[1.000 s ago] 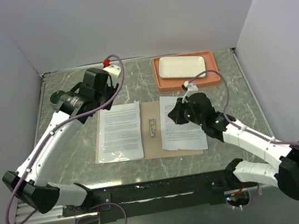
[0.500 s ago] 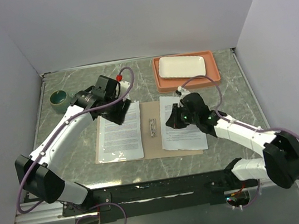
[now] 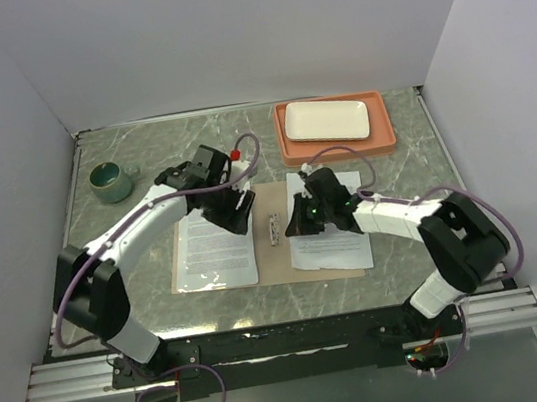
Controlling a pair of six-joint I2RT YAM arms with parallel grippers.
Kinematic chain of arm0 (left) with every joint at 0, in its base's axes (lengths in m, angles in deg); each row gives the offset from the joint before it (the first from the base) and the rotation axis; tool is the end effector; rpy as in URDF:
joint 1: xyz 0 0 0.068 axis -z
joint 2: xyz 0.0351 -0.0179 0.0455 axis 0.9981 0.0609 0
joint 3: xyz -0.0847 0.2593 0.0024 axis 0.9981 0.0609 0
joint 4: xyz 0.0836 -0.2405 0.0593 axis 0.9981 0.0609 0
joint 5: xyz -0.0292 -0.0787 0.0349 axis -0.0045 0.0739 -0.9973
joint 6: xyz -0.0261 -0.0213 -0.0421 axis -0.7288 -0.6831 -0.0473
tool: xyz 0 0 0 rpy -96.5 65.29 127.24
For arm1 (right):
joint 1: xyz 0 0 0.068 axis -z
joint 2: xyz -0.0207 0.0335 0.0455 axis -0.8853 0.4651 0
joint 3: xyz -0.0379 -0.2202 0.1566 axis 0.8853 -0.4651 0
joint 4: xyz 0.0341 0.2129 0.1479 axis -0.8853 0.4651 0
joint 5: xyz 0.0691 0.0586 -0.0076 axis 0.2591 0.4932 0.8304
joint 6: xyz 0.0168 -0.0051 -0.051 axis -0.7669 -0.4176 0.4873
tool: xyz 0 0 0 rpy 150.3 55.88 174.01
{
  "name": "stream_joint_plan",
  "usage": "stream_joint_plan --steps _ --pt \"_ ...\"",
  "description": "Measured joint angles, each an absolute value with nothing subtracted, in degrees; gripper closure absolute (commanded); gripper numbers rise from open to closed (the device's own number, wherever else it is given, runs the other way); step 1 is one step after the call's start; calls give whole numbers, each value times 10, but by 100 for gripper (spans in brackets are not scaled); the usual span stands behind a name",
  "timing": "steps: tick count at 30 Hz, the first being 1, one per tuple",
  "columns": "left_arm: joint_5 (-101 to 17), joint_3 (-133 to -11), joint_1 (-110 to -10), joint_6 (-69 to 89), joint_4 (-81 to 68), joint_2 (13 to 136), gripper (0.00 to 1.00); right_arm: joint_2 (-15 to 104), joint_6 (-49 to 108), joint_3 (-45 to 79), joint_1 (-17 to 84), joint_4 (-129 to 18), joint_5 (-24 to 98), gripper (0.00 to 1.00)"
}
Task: Put the files into the folder
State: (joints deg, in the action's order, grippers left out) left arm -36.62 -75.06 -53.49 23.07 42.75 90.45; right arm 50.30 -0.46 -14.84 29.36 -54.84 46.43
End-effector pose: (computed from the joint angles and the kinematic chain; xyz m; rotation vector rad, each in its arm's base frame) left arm 0.2695 -0.1851 0.2734 0.8827 2.5523 -0.4897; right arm 0.2479 0.1732 0.1786 -0.0725 2.5017 0.9194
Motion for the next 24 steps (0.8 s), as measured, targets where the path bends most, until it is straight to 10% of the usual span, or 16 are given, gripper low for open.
stream_joint_plan --steps 24 --pt "-260 -749 -516 166 294 1061 71 595 -18 -109 270 -591 463 83"
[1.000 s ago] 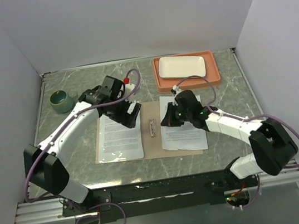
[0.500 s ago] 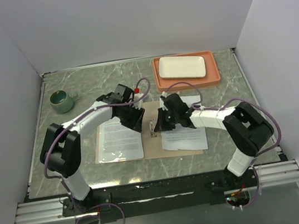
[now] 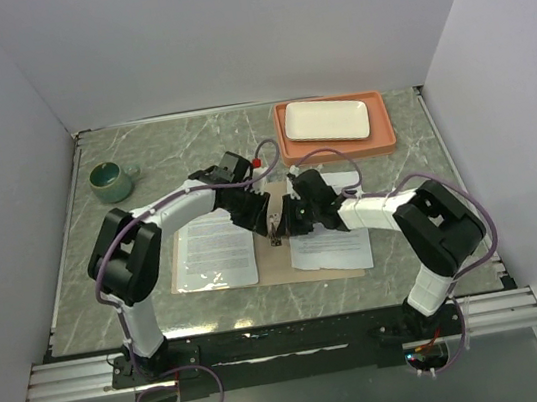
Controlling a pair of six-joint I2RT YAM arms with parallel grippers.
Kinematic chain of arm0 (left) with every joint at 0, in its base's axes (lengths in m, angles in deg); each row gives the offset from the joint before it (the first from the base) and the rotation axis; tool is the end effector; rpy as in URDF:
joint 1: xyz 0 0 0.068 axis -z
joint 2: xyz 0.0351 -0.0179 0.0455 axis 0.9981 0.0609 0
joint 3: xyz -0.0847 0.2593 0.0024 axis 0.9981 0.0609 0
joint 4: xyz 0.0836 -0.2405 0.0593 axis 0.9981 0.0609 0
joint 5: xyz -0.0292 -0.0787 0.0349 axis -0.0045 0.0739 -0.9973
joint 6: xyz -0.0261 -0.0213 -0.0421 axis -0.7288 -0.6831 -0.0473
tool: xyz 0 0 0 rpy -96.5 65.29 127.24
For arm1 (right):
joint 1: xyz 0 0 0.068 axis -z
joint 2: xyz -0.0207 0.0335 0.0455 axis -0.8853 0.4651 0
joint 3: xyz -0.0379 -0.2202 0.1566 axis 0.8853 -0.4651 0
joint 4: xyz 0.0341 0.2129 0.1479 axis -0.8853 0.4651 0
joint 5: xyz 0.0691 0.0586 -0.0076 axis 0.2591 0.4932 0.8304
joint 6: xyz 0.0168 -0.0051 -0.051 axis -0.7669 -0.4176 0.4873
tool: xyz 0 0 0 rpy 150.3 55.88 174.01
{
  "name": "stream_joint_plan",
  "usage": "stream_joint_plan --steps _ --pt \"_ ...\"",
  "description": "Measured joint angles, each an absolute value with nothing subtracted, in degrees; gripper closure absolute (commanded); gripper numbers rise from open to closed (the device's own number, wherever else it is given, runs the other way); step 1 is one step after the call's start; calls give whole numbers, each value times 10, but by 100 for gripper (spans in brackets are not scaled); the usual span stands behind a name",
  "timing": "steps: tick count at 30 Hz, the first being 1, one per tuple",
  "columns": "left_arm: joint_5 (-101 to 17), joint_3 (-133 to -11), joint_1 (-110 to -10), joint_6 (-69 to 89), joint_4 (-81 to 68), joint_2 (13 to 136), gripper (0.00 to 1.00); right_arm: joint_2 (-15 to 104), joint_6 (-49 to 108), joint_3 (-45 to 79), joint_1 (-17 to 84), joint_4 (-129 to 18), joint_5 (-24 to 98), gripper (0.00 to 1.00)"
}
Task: Put the files into the folder
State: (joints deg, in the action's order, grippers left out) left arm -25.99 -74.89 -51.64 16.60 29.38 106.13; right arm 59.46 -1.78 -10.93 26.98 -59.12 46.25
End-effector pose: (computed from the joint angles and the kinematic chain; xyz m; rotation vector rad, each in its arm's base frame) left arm 0.3044 -0.2299 0.1936 0.8494 2.6413 -0.7700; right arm 0.2640 0.1999 0.1568 -0.0913 2.5321 0.9332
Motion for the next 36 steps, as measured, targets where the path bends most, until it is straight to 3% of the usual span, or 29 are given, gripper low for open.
stream_joint_plan --steps 5,11,23,36 --pt "-257 -759 -508 156 286 1074 74 604 -27 -129 269 -602 463 69" --pt "-257 -760 -505 151 280 1088 75 604 -33 -141 269 -623 467 67" --pt "-262 -757 -505 146 275 1092 76 630 -60 -150 269 -678 478 86" --pt "-268 -730 -518 147 266 1091 68 643 -88 -166 269 -731 490 89"
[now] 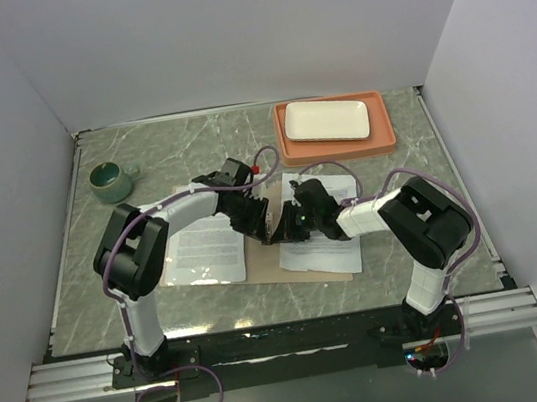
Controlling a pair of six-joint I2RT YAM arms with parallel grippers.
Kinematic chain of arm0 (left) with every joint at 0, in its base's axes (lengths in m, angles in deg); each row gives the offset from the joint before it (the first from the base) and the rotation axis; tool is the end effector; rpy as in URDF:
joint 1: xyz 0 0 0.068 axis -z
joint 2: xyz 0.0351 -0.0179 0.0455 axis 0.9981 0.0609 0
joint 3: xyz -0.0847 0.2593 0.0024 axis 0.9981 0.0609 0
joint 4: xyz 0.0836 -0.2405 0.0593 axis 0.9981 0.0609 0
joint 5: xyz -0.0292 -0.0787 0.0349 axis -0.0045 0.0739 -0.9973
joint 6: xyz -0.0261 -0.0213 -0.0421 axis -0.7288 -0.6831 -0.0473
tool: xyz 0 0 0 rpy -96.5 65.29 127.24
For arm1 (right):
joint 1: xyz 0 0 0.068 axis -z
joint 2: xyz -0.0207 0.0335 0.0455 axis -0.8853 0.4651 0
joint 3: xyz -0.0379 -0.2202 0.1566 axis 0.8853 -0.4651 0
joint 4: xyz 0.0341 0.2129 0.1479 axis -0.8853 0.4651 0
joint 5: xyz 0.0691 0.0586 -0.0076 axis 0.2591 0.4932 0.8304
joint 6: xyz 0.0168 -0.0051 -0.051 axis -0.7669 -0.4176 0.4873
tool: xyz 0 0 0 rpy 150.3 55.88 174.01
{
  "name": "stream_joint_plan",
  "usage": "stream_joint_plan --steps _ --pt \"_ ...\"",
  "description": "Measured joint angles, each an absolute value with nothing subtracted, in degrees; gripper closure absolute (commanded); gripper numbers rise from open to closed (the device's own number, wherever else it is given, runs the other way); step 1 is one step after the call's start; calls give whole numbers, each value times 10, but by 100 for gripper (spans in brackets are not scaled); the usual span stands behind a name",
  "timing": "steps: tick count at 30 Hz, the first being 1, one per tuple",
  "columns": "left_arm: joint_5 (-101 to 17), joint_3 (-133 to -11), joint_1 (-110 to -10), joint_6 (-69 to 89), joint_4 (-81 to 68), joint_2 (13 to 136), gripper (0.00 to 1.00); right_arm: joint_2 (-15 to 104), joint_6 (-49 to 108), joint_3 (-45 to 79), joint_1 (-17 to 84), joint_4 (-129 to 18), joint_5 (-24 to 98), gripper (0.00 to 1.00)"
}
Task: Put the files into the folder
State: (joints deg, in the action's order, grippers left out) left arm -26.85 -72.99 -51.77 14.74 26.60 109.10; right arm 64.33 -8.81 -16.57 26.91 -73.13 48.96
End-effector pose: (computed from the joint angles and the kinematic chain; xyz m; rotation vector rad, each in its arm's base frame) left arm 0.3070 -0.2300 0.1675 0.8006 2.7015 -0.7483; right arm 0.2602 0.1996 0.1232 0.0211 2.5123 1.0648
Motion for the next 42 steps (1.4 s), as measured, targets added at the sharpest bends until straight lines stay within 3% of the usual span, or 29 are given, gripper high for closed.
stream_joint_plan --steps 30,42 --pt "-239 -713 -532 157 281 1081 73 654 -103 -173 270 -761 499 91" --pt "-242 -713 -532 159 281 1081 80 654 -104 -177 270 -767 498 92"
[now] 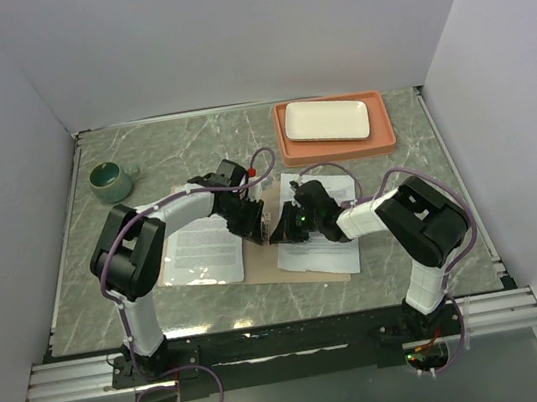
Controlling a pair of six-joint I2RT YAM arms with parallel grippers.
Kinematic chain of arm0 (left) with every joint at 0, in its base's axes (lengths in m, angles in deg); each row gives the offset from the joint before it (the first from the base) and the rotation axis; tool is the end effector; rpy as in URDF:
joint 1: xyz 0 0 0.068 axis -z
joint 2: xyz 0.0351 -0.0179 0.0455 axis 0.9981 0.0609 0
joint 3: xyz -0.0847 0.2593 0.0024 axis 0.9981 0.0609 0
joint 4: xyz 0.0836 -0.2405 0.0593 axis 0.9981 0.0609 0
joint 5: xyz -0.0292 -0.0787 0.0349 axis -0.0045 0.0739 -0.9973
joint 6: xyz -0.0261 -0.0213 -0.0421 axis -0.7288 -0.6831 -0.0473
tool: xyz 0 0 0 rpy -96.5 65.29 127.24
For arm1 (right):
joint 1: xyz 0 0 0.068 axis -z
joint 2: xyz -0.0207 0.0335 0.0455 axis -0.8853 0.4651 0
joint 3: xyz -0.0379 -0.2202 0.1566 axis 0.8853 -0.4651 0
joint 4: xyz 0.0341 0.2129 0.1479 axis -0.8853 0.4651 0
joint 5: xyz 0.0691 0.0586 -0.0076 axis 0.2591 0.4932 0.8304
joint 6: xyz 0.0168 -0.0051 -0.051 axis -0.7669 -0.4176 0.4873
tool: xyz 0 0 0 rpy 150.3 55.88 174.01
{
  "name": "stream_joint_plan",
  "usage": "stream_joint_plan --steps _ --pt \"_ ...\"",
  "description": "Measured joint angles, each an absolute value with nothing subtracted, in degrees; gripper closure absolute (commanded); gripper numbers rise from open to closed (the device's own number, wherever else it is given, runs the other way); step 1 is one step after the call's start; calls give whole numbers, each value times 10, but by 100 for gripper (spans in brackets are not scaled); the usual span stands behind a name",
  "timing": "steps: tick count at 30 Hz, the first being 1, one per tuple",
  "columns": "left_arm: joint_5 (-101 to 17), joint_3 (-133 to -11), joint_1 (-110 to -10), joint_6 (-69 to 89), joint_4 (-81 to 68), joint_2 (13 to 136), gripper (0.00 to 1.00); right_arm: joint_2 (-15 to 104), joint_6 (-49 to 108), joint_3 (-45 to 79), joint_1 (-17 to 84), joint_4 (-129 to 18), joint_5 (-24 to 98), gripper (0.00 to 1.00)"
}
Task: Put the files into the folder
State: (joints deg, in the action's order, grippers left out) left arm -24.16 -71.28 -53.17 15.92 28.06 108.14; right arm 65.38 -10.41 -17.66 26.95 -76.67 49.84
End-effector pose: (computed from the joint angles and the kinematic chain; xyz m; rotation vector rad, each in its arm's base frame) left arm 0.3037 -0.2185 0.1650 0.8047 2.7311 -0.7956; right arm 0.2597 0.1996 0.1178 0.0411 2.4977 1.1048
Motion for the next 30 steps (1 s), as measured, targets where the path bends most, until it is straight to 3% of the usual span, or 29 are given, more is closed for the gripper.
stream_joint_plan --steps 30 --pt "-249 -746 -528 159 296 1112 87 663 -119 -183 273 -790 510 94"
